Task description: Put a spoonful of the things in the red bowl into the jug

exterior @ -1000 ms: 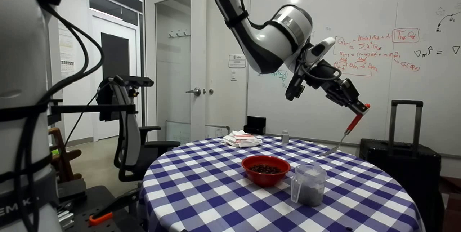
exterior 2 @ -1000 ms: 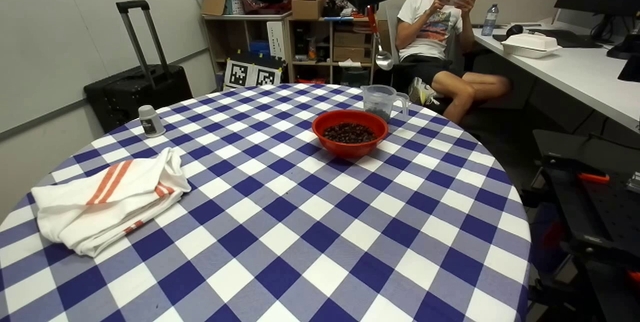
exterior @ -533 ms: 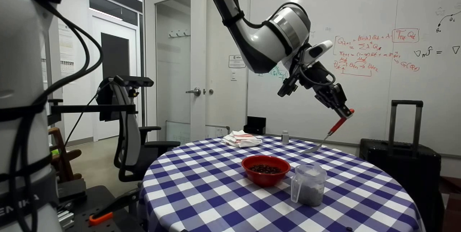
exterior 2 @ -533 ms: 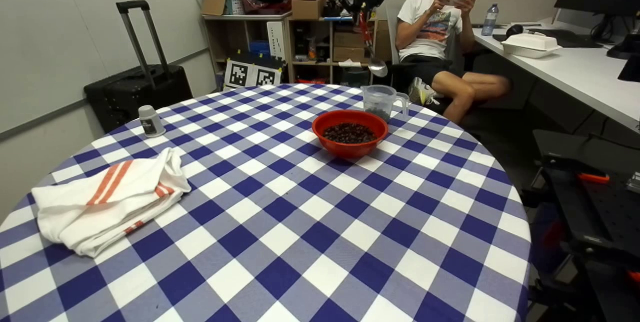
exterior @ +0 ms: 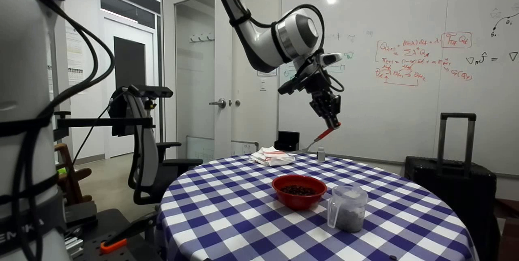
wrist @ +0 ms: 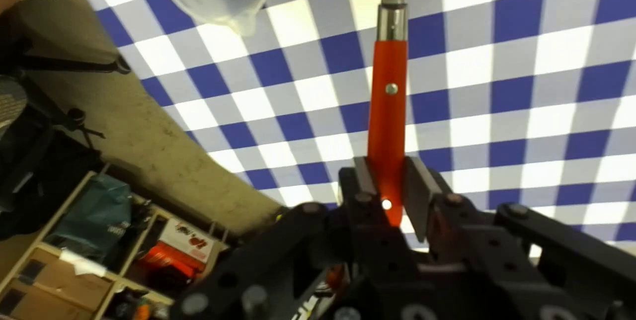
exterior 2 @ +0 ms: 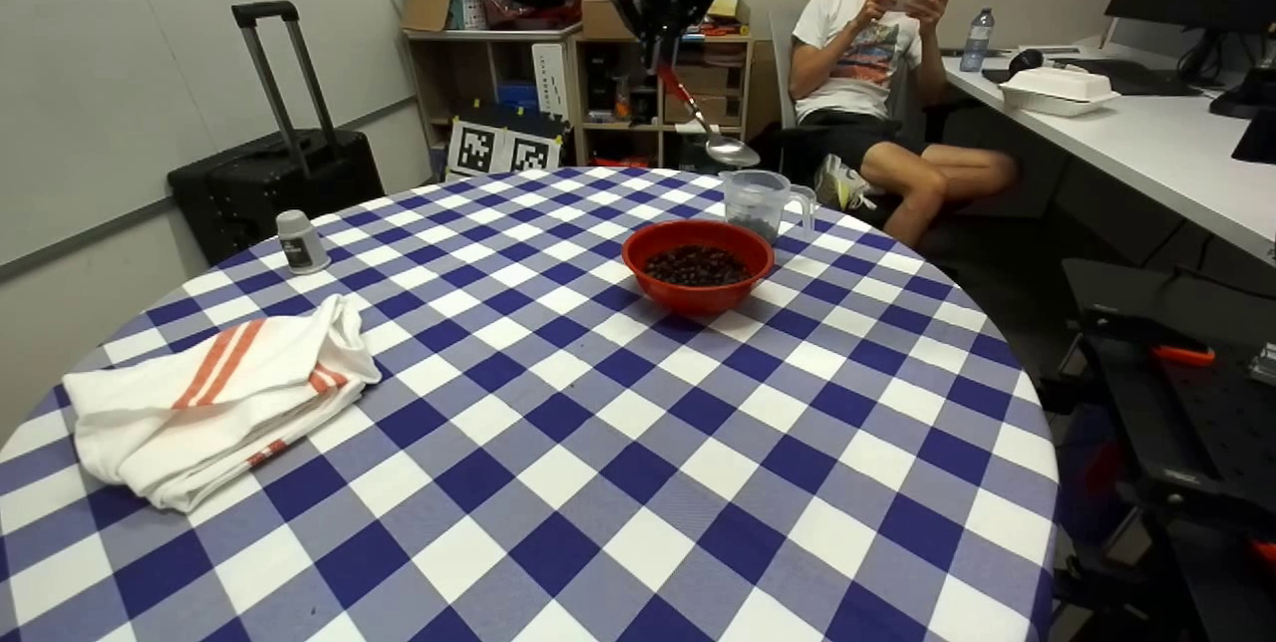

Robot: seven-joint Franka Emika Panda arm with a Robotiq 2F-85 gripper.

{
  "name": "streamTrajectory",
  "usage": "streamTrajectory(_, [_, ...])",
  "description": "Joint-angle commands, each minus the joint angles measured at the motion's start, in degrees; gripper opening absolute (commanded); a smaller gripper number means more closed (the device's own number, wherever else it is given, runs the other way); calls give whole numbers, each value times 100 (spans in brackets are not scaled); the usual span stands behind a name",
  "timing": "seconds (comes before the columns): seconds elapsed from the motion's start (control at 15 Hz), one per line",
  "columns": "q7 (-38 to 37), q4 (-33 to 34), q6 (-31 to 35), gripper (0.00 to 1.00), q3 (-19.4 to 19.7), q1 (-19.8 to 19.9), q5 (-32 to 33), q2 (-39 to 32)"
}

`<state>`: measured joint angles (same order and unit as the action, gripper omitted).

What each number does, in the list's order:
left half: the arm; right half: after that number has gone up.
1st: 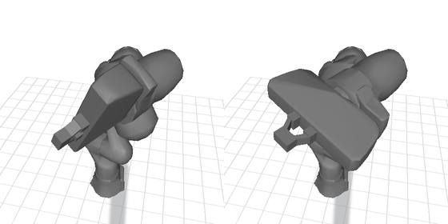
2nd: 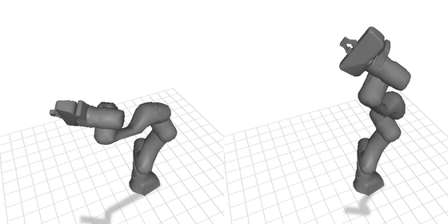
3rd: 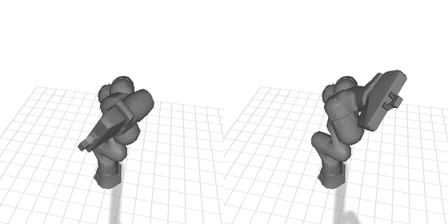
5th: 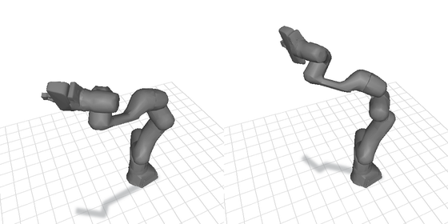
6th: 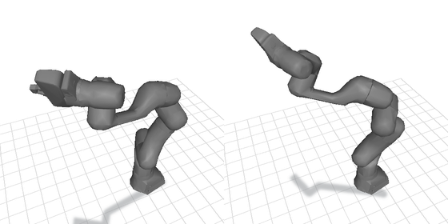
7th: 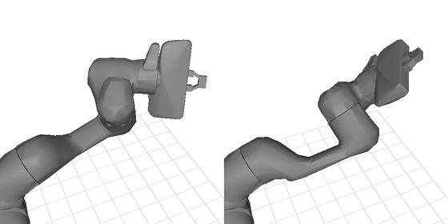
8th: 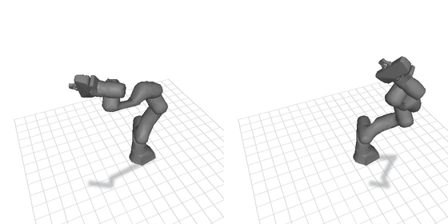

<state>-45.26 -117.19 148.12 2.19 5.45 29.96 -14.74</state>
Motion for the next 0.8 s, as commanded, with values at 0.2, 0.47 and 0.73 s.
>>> streamTrajectory(0.2, [1948,171,-437,5,-405,-748,-1683,-219])
streamTrajectory(0.47, [2379,377,-459,5,-446,-975,-2232,-749])
streamTrajectory(0.73, [2819,747,-497,5,-496,-992,-2713,-1418])
